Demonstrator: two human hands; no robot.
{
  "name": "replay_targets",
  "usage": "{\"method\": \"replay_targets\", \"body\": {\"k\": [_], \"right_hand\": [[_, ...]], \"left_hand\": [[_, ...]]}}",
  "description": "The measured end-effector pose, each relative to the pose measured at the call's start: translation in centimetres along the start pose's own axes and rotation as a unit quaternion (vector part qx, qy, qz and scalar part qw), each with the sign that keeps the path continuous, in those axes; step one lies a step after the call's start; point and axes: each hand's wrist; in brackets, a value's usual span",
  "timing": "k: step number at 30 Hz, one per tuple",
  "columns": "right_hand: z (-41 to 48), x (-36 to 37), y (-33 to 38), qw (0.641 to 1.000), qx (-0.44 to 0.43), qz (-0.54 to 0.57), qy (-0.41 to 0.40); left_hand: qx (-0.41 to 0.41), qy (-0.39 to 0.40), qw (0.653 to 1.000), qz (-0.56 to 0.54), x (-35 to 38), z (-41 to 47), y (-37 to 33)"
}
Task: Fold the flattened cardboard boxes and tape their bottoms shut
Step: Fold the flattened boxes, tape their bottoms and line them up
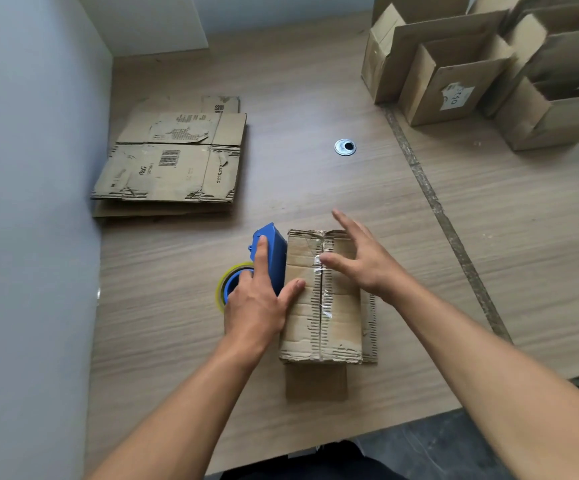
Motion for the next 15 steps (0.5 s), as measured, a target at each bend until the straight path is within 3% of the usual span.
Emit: {"method": "replay_targets", "body": {"k": [3, 9, 12, 15], "right_hand": [[-2.0, 1.0, -1.0, 0.991, 0.025, 0.103, -0.082], [-2.4, 3.9, -0.2, 0.986, 0.029, -0.028, -0.16], [-2.0, 4.4, 0.0, 0.983, 0.036, -0.081, -0.161], [-1.4, 3.4, 0.3, 0.986, 0.057, -0.036, -0.155]], "left_hand": [[0.016, 0.018, 1.0, -0.012, -0.1, 0.1, 0.0], [0.043, 0.023, 0.999, 0.009, 0.2, 0.2, -0.3], [0.045, 0.023, 0.999, 0.019, 0.1, 0.3, -0.4], [0.041, 0.031, 0.998, 0.035, 0.1, 0.1, -0.8]]}}
Point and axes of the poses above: each hand's wrist, its own z-axis towards the middle knuckle, its own x-axis out of the palm, y = z × x, and after that the axes turned 14 degrees about -x, right-handed
